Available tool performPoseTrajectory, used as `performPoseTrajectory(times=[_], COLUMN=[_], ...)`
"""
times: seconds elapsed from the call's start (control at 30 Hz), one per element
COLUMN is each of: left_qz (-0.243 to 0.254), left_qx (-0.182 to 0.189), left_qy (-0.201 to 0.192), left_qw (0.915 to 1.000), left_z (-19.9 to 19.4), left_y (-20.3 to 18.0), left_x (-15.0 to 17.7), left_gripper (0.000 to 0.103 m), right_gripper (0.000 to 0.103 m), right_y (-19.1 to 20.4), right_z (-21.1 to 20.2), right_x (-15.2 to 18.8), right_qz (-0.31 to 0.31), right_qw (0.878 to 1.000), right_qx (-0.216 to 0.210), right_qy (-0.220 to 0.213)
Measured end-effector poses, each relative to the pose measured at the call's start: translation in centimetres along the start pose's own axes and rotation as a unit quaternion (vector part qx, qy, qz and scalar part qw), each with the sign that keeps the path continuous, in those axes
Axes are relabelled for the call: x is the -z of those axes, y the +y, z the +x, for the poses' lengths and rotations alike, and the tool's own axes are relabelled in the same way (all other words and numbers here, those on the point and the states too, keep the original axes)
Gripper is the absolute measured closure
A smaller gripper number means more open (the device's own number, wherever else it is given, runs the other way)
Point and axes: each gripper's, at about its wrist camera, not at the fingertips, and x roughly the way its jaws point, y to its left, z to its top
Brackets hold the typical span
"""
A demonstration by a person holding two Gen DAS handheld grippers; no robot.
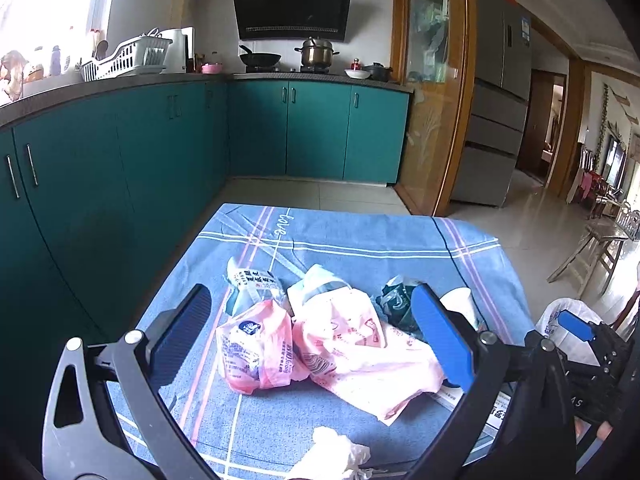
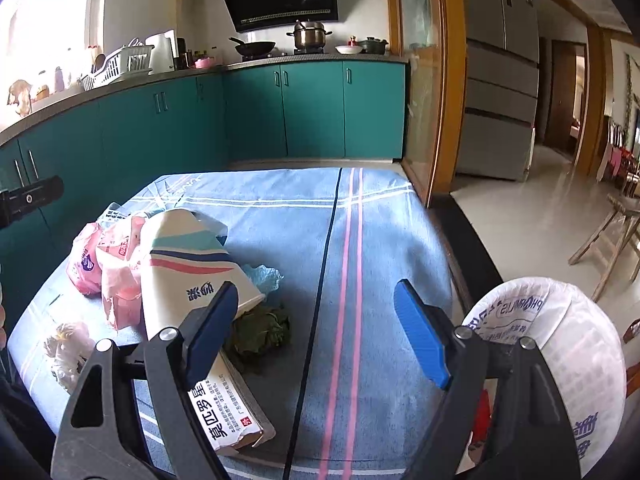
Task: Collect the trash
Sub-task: 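Move both tools back over the table toward the remaining trash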
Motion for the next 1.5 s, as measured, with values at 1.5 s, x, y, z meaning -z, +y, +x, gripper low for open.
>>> performPoseTrajectory(times=[1.5], left_qz=[-0.010], left_qx=[-0.038], left_qy=[0.073], left_qw=[0.9966], left_z=[2.4], left_y=[3.2], left_x=[0.3], left_gripper=[0.003], right_gripper=[0.019], right_y=[2.2], right_z=[1.8], right_x=[0.3], right_qz=[-0.008], right_qw=[0.993], right_qx=[-0.109], right_qy=[0.045])
